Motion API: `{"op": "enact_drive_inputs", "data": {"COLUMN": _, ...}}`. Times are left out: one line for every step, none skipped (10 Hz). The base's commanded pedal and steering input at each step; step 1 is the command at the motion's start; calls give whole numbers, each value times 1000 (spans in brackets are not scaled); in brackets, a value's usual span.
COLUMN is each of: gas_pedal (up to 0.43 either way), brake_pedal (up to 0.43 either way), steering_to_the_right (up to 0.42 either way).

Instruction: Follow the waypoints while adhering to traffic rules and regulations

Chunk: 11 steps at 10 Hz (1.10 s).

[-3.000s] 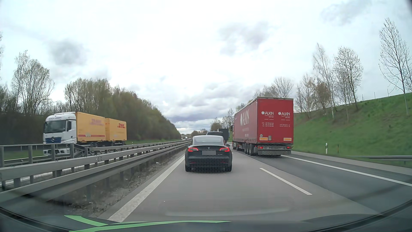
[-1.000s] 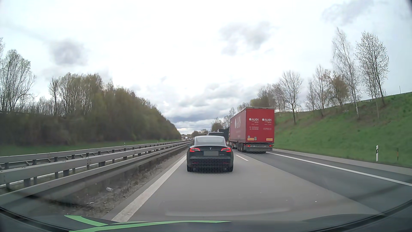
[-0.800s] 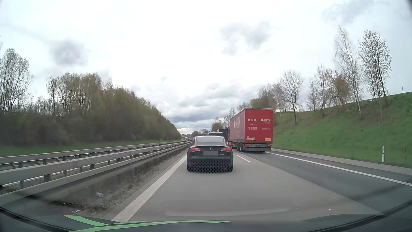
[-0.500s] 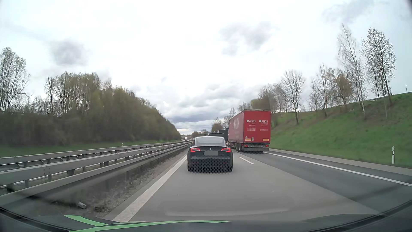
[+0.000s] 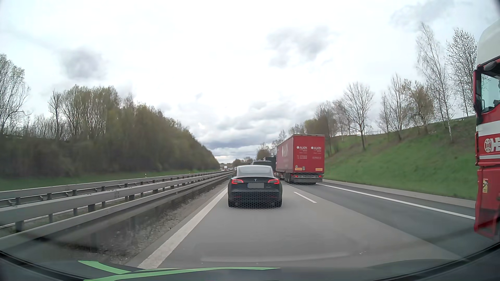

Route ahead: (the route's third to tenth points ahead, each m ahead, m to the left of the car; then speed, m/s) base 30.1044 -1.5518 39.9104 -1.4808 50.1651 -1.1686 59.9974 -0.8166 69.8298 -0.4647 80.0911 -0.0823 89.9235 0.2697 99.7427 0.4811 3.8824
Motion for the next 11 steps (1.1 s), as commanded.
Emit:
{"op": "enact_drive_inputs", "data": {"gas_pedal": 98, "brake_pedal": 0, "steering_to_the_right": -1}}
{"op": "enact_drive_inputs", "data": {"gas_pedal": 98, "brake_pedal": 0, "steering_to_the_right": -1}}
{"op": "enact_drive_inputs", "data": {"gas_pedal": 98, "brake_pedal": 0, "steering_to_the_right": -1}}
{"op": "enact_drive_inputs", "data": {"gas_pedal": 98, "brake_pedal": 0, "steering_to_the_right": -1}}
{"op": "enact_drive_inputs", "data": {"gas_pedal": 98, "brake_pedal": 0, "steering_to_the_right": -2}}
{"op": "enact_drive_inputs", "data": {"gas_pedal": 98, "brake_pedal": 0, "steering_to_the_right": -1}}
{"op": "enact_drive_inputs", "data": {"gas_pedal": 98, "brake_pedal": 0, "steering_to_the_right": -1}}
{"op": "enact_drive_inputs", "data": {"gas_pedal": 98, "brake_pedal": 0, "steering_to_the_right": -2}}
{"op": "enact_drive_inputs", "data": {"gas_pedal": 98, "brake_pedal": 0, "steering_to_the_right": -2}}
{"op": "enact_drive_inputs", "data": {"gas_pedal": 98, "brake_pedal": 0, "steering_to_the_right": -1}}
{"op": "enact_drive_inputs", "data": {"gas_pedal": 98, "brake_pedal": 0, "steering_to_the_right": -1}}
